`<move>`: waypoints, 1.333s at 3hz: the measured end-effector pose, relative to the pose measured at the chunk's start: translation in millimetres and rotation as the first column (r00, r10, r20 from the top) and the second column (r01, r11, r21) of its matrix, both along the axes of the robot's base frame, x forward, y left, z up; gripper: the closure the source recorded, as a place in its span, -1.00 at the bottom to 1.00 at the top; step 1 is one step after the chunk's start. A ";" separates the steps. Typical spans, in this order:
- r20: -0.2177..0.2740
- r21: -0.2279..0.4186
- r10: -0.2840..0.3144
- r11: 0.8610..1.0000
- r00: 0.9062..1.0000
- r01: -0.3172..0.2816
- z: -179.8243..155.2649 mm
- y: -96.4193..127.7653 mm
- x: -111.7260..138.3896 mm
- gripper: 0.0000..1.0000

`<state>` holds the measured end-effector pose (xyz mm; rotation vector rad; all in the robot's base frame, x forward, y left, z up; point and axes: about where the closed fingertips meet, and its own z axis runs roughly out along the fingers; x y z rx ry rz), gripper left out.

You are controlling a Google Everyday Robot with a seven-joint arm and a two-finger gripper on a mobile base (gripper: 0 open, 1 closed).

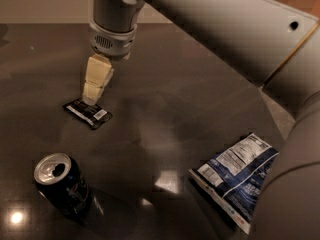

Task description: Pick rxbar chocolate

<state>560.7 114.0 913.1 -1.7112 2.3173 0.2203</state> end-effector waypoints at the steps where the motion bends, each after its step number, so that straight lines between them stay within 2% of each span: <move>1: -0.002 -0.046 -0.005 0.999 1.000 0.005 -14.4 27.8 -15.4 -1.00; 2: 0.002 -0.119 -0.041 0.992 0.999 0.041 -37.2 45.1 -17.8 -1.00; 4: -0.075 -0.187 -0.117 0.977 0.990 0.102 -81.1 60.7 -11.8 -1.00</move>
Offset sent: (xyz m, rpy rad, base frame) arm -0.0197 0.0632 -0.0642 -0.2194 0.0009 -0.0953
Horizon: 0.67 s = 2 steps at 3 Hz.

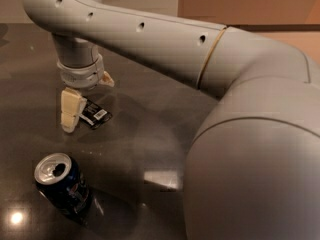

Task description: Pick rxbar chocolate

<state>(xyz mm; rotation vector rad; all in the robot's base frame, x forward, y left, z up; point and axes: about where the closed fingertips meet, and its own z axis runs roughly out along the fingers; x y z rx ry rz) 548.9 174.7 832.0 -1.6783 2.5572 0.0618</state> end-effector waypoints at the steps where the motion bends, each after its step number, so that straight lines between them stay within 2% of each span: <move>1: -0.033 -0.011 -0.024 1.000 0.999 0.024 -14.4 5.2 0.6 -1.00; 2: -0.050 -0.019 -0.035 0.999 0.998 0.034 -21.6 11.1 -3.6 -0.65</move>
Offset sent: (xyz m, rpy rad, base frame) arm -0.0103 0.0149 -0.0269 -0.0357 0.0751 -0.0481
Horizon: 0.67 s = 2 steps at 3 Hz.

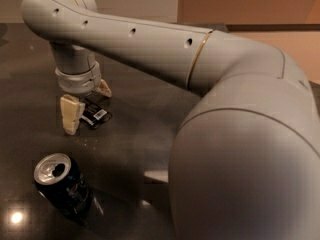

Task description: Pick rxbar chocolate

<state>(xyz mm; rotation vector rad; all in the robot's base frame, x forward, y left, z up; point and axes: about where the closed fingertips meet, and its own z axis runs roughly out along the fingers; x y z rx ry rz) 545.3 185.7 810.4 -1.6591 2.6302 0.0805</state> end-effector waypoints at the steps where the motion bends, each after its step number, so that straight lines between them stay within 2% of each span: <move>1: 0.000 0.002 -0.007 1.000 1.000 0.007 1.2 2.0 -3.4 -0.20; 2: 0.000 0.002 -0.007 1.000 1.000 0.007 6.7 2.0 -3.5 0.28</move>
Offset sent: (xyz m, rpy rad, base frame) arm -0.0078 -0.0068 0.0228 0.0245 -0.0122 -0.0224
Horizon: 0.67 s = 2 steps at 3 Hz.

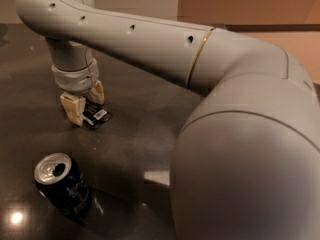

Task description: Pick rxbar chocolate

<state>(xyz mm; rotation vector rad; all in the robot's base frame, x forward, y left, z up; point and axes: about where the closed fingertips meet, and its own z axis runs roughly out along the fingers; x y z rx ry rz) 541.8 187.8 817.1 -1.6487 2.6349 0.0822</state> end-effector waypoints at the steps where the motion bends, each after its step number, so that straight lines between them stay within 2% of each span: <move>1: 0.000 0.000 0.000 1.000 1.000 0.000 8.2 -0.1 0.0 0.73; 2: 0.000 0.000 0.000 1.000 1.000 0.000 8.6 -0.1 0.0 1.00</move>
Offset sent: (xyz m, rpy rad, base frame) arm 0.0154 -0.0363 0.0208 0.0427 -0.0137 -0.0101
